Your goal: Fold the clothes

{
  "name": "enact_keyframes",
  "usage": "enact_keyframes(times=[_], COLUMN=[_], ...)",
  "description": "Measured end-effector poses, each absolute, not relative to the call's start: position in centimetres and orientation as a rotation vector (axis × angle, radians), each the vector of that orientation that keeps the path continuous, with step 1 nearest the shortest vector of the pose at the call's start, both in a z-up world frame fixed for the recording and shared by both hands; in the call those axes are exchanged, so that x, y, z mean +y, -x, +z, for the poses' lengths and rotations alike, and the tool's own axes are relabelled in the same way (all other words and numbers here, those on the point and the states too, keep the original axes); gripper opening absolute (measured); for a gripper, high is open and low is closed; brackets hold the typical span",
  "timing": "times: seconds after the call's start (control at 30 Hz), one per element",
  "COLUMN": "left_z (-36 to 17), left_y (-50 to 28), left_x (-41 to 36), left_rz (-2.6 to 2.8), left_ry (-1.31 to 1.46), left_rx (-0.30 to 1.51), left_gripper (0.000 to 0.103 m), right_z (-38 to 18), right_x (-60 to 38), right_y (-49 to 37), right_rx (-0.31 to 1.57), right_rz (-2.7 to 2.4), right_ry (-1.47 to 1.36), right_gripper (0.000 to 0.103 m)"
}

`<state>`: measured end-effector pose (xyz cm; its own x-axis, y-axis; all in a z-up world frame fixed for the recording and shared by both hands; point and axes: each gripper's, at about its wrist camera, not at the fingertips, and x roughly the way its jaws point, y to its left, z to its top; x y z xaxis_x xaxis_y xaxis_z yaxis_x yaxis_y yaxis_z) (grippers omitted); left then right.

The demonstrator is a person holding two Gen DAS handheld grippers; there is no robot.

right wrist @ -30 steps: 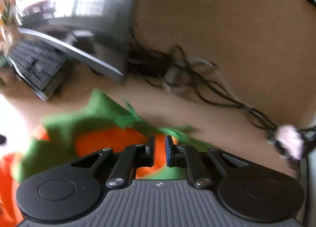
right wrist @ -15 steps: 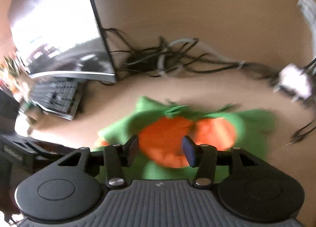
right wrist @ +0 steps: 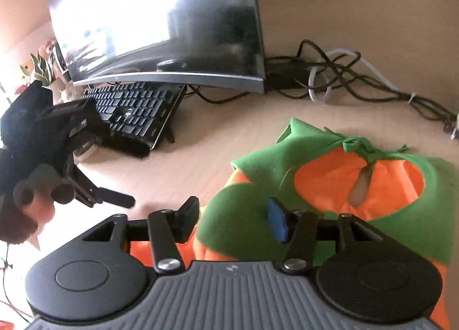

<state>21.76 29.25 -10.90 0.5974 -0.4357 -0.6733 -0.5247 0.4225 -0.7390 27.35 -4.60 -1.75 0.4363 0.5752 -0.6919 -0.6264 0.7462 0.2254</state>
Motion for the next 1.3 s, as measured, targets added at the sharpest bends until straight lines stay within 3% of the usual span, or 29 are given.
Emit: enact_keyframes(times=[0.33,0.6,0.73,0.87,1.13,1.3], left_z=[-5.0,-3.1,-0.9,1.3,3.1,3.3], left_y=[-20.5,-21.8,-21.6,-21.1,-20.5,-20.6], left_x=[31.3,29.9,27.9,25.6,24.6,25.0], left_rz=[0.296,-0.05,-0.025,0.036,0.039,0.068], left_ry=[0.885,1.073,0.923,0.668,0.624,0.656], left_rx=[0.767,0.841,0.804,0.757,0.681,0.676], left_gripper=[0.103,0.103,0.103,0.103,0.103,0.103], right_z=[-1.4,-0.3,-1.4,-3.7,-8.0,-8.9], right_x=[-6.4,-5.8,-6.1,-7.0,-6.5,-8.9], right_y=[-24.6,-23.8,-23.9,-25.5,-27.6,-30.0], right_rx=[0.821,0.751,0.701,0.71,0.607,0.672], right_rz=[0.614,0.555,0.46,0.412,0.464,0.525], right_ry=[0.117,0.165,0.229,0.247,0.362,0.171], right_gripper=[0.057,0.058,0.089,0.102,0.103,0.103])
